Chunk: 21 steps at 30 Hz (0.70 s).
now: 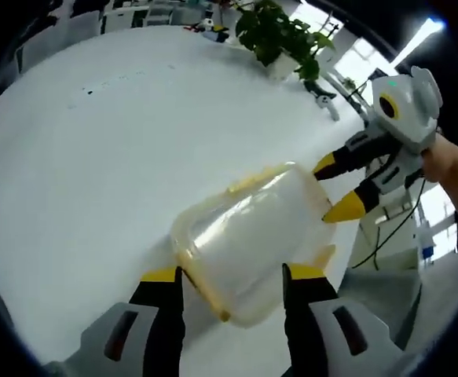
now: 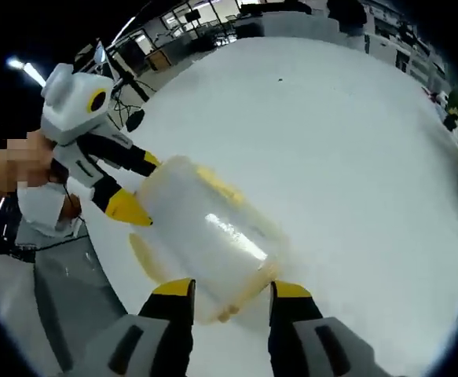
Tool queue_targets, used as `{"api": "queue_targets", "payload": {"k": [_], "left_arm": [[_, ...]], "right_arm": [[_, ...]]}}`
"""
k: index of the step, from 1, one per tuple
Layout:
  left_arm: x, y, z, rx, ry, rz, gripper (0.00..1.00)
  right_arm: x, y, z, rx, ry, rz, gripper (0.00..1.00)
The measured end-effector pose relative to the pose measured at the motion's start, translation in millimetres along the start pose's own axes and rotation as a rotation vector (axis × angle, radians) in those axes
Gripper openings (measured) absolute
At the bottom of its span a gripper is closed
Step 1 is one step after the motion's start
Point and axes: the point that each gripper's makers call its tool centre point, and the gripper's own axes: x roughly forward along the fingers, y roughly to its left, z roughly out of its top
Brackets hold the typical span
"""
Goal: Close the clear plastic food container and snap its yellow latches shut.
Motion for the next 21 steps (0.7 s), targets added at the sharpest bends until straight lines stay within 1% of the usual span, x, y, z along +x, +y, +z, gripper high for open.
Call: {"api": "queue_targets", "payload": {"k": [2, 3, 5, 6, 7, 8, 9, 11, 12, 13, 14, 15, 17, 19, 21], "left_arm": [[-3, -1.9, -2.7, 0.019, 0.01, 0.005, 0.47], [-4, -2.3, -4.0, 0.027, 0.013, 0.008, 0.46], [-7, -2.2, -5.2, 0.045, 0.012, 0.017, 0.48], [-10, -0.4, -6.7, 0.065, 0.016, 0.028, 0.5], [-11, 0.6, -5.7, 0.105, 0.021, 0.036, 0.49], [-13, 0.0, -3.9, 0.115, 0.012, 0.035, 0.49], [-16, 1.5, -2.0, 0.123, 0.012, 0.045, 0.49], [-23, 5.5, 6.9, 0.107, -0.008, 0.073, 0.5], [-24, 5.7, 7.8, 0.112, -0.009, 0.076, 0.5], [-27, 6.3, 17.9, 0.165, -0.032, 0.09, 0.49], [-30, 4.9, 22.8, 0.197, -0.047, 0.093, 0.48], [-30, 3.6, 30.3, 0.236, -0.061, 0.098, 0.47], [-30, -0.9, 35.7, 0.273, -0.067, 0.097, 0.47], [-26, -8.1, 43.4, 0.333, -0.085, 0.079, 0.48], [-21, -14.8, 48.2, 0.412, -0.092, 0.075, 0.49]], "right_arm": [[-3, -1, -2.2, -0.057, 0.016, -0.02, 0.31], [-5, -2, -1.9, -0.118, 0.024, -0.034, 0.3], [-9, -5, -4.1, -0.183, 0.044, -0.066, 0.32], [-10, -3, -3.6, -0.223, 0.043, -0.063, 0.33], [-12, -3, -3.1, -0.238, 0.043, -0.062, 0.33], [-13, -1, -2.5, -0.239, 0.037, -0.058, 0.33], [-15, 1, 3.2, -0.283, 0.008, -0.046, 0.32], [-18, 2, 4.8, -0.3, 0.008, -0.042, 0.3], [-19, 3, 7.4, -0.339, 0.0, -0.036, 0.3], [-20, 6, 14.6, -0.416, -0.035, -0.029, 0.31], [-21, 9, 16.8, -0.446, -0.048, -0.028, 0.32], [-21, 10, 15.2, -0.467, -0.032, -0.024, 0.31], [-20, 13, 18.0, -0.48, -0.044, -0.015, 0.3], [-20, 17, 23.4, -0.496, -0.065, 0.0, 0.31], [-19, 23, 27.7, -0.511, -0.083, 0.021, 0.31]]}}
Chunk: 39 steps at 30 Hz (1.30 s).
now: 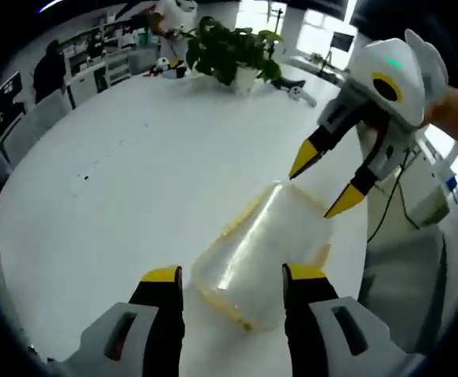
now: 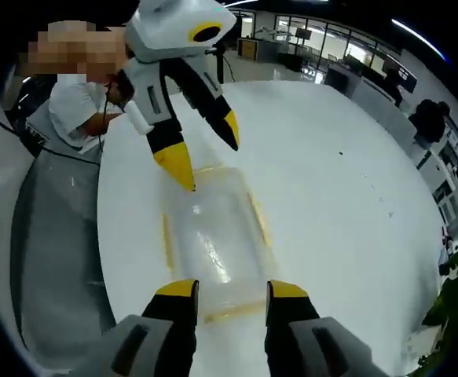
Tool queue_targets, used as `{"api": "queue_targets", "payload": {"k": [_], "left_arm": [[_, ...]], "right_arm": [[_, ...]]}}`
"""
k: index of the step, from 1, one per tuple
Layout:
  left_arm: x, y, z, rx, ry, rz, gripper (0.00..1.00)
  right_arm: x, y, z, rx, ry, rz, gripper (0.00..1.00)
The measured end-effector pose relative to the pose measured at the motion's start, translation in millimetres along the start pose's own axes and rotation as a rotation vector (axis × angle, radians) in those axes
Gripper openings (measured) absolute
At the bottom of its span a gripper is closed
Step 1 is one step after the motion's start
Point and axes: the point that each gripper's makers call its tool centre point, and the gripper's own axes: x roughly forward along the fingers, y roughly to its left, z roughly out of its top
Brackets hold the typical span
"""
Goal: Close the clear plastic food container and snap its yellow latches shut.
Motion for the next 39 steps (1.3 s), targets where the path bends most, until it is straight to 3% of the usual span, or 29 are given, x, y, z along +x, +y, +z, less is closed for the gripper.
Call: {"api": "queue_targets", "payload": {"k": [4, 7, 9, 15, 18, 22, 25, 28, 32, 33, 35, 39], "left_arm": [[11, -10.8, 0.0, 0.141, 0.032, -0.001, 0.48], [16, -24.5, 0.6, 0.174, 0.02, -0.047, 0.47], [19, -27.1, -1.4, 0.211, 0.029, -0.043, 0.5], [26, -37.6, -5.9, 0.27, 0.039, -0.082, 0.49], [29, -46.6, -11.6, 0.297, 0.051, -0.119, 0.55], [28, -54.3, -18.0, 0.351, 0.056, -0.127, 0.57], [26, -57.3, -18.3, 0.379, 0.045, -0.136, 0.56], [24, -66.6, -16.2, 0.463, 0.015, -0.165, 0.56], [27, -67.7, -22.2, 0.489, 0.037, -0.161, 0.55], [28, -67.2, -23.5, 0.493, 0.042, -0.16, 0.55], [30, -65.2, -25.9, 0.504, 0.049, -0.145, 0.55], [32, -63.3, -25.0, 0.55, 0.046, -0.122, 0.53]], "right_arm": [[4, 6, 18.2, -0.049, -0.071, 0.036, 0.29], [7, 7, 27.6, -0.122, -0.106, 0.051, 0.26], [10, 3, 27.8, -0.203, -0.091, 0.029, 0.24], [23, 10, 28.9, -0.197, -0.085, 0.089, 0.2], [32, 8, 26.3, -0.216, -0.069, 0.09, 0.19], [38, -3, 27.9, -0.208, -0.073, 0.048, 0.3], [42, -6, 23.8, -0.184, -0.052, 0.055, 0.45], [45, -4, 23.3, -0.191, -0.049, 0.087, 0.46], [46, -1, 21.5, -0.211, -0.003, 0.145, 0.56], [47, 0, 18.1, -0.217, 0.025, 0.161, 0.56], [48, -2, 22.2, -0.232, 0.019, 0.168, 0.55], [52, -1, 19.9, -0.18, 0.056, 0.245, 0.54]]}}
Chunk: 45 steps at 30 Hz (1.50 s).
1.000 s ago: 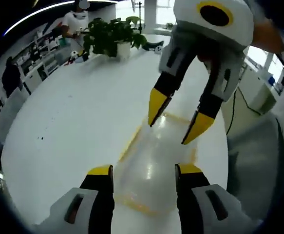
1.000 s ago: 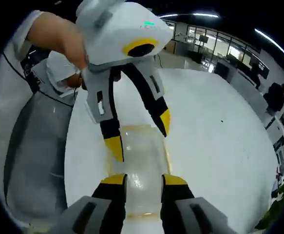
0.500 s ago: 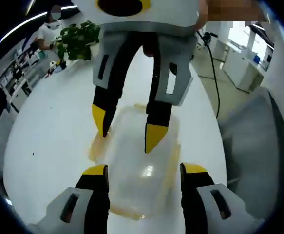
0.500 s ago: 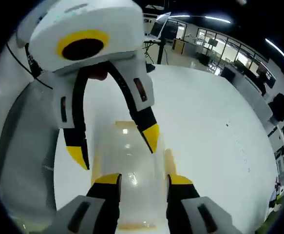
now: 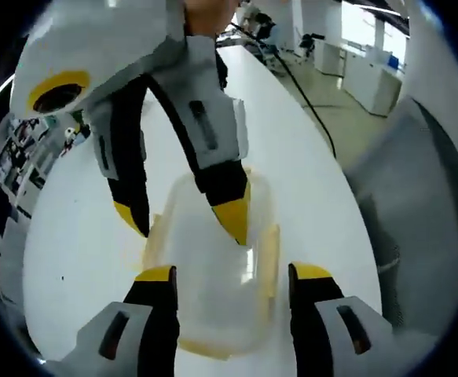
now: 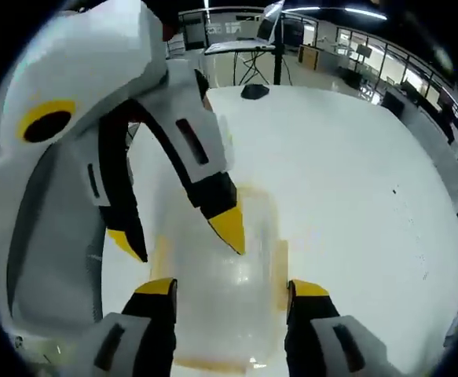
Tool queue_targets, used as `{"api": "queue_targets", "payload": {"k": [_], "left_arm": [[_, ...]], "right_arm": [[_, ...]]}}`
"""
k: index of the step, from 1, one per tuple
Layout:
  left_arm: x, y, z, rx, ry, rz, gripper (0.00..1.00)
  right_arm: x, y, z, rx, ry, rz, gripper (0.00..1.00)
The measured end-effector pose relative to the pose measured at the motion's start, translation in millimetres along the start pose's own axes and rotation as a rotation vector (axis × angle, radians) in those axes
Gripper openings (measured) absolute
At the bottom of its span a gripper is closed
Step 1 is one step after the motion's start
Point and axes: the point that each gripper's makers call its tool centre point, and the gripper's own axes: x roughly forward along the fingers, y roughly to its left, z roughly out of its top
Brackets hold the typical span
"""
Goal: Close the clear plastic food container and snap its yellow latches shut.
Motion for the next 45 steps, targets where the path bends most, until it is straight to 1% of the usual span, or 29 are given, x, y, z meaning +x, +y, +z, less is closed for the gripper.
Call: {"api": "queue_targets", "payload": {"k": [4, 6, 11, 17, 23, 26, 28, 30, 31, 32, 33, 37, 38, 39, 40, 41, 45], "left_arm": [[3, 2.0, -0.4, 0.034, 0.004, 0.016, 0.55], [4, 5.0, -0.7, 0.052, 0.009, 0.036, 0.54], [7, 3.8, -3.5, 0.116, 0.02, 0.058, 0.56], [6, 5.6, -2.4, 0.103, 0.013, 0.058, 0.55], [8, 5.8, -2.5, 0.115, 0.036, 0.082, 0.54], [8, 6.7, -3.3, 0.117, 0.035, 0.09, 0.54], [7, 6.8, -3.6, 0.124, 0.038, 0.089, 0.54], [8, 6.8, -5.1, 0.144, 0.047, 0.087, 0.56], [8, 6.8, -8.7, 0.135, 0.064, 0.089, 0.57], [8, 8.5, -7.2, 0.149, 0.06, 0.093, 0.58], [8, 10.7, -9.2, 0.116, 0.065, 0.101, 0.59], [8, 9.7, -8.9, 0.121, 0.05, 0.101, 0.6], [9, 14.3, -9.9, 0.134, 0.054, 0.152, 0.58], [14, 9.9, -9.1, 0.172, 0.042, 0.133, 0.56], [14, 9.0, -12.6, 0.202, 0.071, 0.146, 0.55], [15, 8.5, -14.9, 0.195, 0.083, 0.16, 0.55], [14, 10.3, -13.6, 0.19, 0.075, 0.154, 0.55]], "right_arm": [[2, -1, -1.7, 0.029, 0.027, 0.046, 0.56], [3, -1, -1.8, 0.026, 0.038, 0.053, 0.56], [3, 1, -2.5, 0.021, 0.072, 0.062, 0.55], [4, 0, -2.5, 0.017, 0.107, 0.075, 0.55], [5, 1, -3.1, 0.017, 0.144, 0.105, 0.55], [6, 0, -4.0, 0.026, 0.147, 0.122, 0.54], [8, 1, -3.9, 0.046, 0.155, 0.137, 0.54], [10, 2, -4.8, 0.075, 0.14, 0.163, 0.54], [12, 5, -3.0, 0.115, 0.131, 0.175, 0.53], [11, 2, -4.6, 0.076, 0.146, 0.176, 0.52], [10, 2, -4.0, 0.083, 0.152, 0.178, 0.51], [10, 3, -4.9, 0.085, 0.16, 0.176, 0.51], [10, 3, -5.4, 0.086, 0.16, 0.175, 0.51], [8, 2, -7.3, 0.11, 0.173, 0.169, 0.51], [8, 1, -6.2, 0.098, 0.167, 0.167, 0.51], [8, 3, -7.0, 0.108, 0.167, 0.167, 0.51], [7, 2, -6.5, 0.097, 0.149, 0.164, 0.51]]}}
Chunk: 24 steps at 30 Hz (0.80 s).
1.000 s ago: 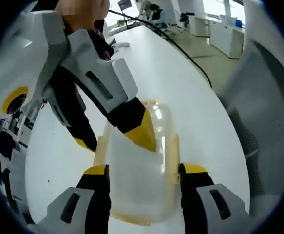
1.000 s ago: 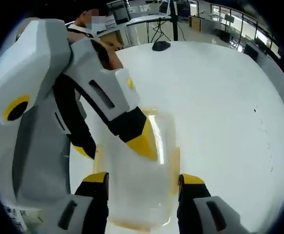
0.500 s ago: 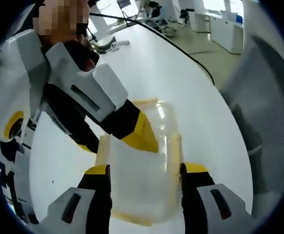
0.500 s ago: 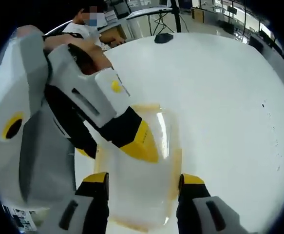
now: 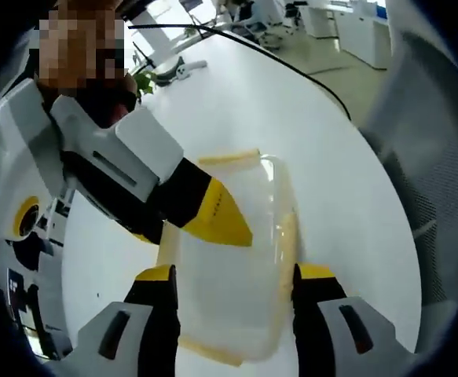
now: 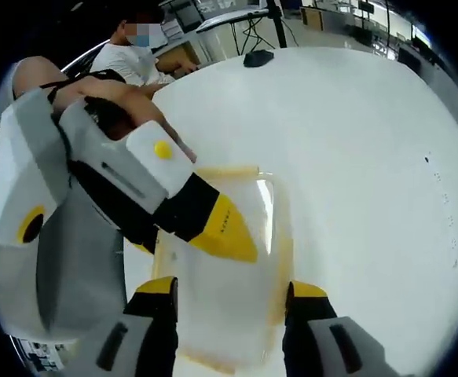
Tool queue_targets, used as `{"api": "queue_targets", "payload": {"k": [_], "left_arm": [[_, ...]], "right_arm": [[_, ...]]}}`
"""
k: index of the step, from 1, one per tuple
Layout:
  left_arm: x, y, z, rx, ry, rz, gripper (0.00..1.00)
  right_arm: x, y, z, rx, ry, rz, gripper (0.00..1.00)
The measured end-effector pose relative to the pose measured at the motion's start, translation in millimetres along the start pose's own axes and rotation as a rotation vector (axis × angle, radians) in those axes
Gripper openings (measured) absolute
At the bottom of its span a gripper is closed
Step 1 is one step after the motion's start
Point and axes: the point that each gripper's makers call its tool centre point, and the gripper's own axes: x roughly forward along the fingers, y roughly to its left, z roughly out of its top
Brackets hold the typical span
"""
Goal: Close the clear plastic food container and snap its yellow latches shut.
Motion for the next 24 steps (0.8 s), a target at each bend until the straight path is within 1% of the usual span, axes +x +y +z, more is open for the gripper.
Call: {"api": "queue_targets", "payload": {"k": [4, 9, 11, 15, 16, 17, 18, 20, 21, 22, 23, 24], "left_arm": [[0, 0.8, 0.4, -0.012, -0.012, -0.005, 0.56], [-2, -2.3, 4.3, -0.033, -0.006, 0.004, 0.56], [-2, -2.8, 4.9, -0.032, -0.001, 0.007, 0.56], [-4, -4.9, 5.3, 0.007, 0.001, -0.004, 0.56], [-6, -7.7, 8.3, 0.012, -0.018, -0.017, 0.55], [-7, -10.6, 14.4, -0.017, -0.051, -0.042, 0.53], [-9, -11.1, 15.9, -0.046, -0.055, -0.057, 0.5], [-14, -6.0, 18.5, -0.069, -0.062, -0.07, 0.48], [-16, -4.4, 20.3, -0.088, -0.071, -0.081, 0.49], [-18, -3.5, 23.5, -0.117, -0.09, -0.105, 0.49], [-20, -5.5, 23.3, -0.144, -0.088, -0.143, 0.5], [-23, -6.4, 24.0, -0.178, -0.089, -0.183, 0.53]], "right_arm": [[1, 0, 1.5, -0.02, -0.003, 0.009, 0.51], [2, 2, 0.6, -0.054, 0.012, 0.046, 0.49], [2, 3, 1.3, -0.05, 0.016, 0.049, 0.5], [3, 8, 0.8, -0.003, 0.013, 0.035, 0.51], [3, 9, 0.9, -0.008, 0.004, 0.028, 0.51], [2, 8, 2.6, -0.033, -0.014, 0.014, 0.51], [-1, 5, 3.8, -0.07, -0.037, -0.019, 0.5], [-4, 5, 5.7, -0.078, -0.06, -0.044, 0.49], [-7, 7, 9.3, -0.074, -0.094, -0.057, 0.48], [-9, 9, 10.6, -0.07, -0.111, -0.061, 0.49], [-11, 10, 10.3, -0.078, -0.119, -0.07, 0.5], [-13, 13, 7.8, -0.092, -0.121, -0.082, 0.51]]}}
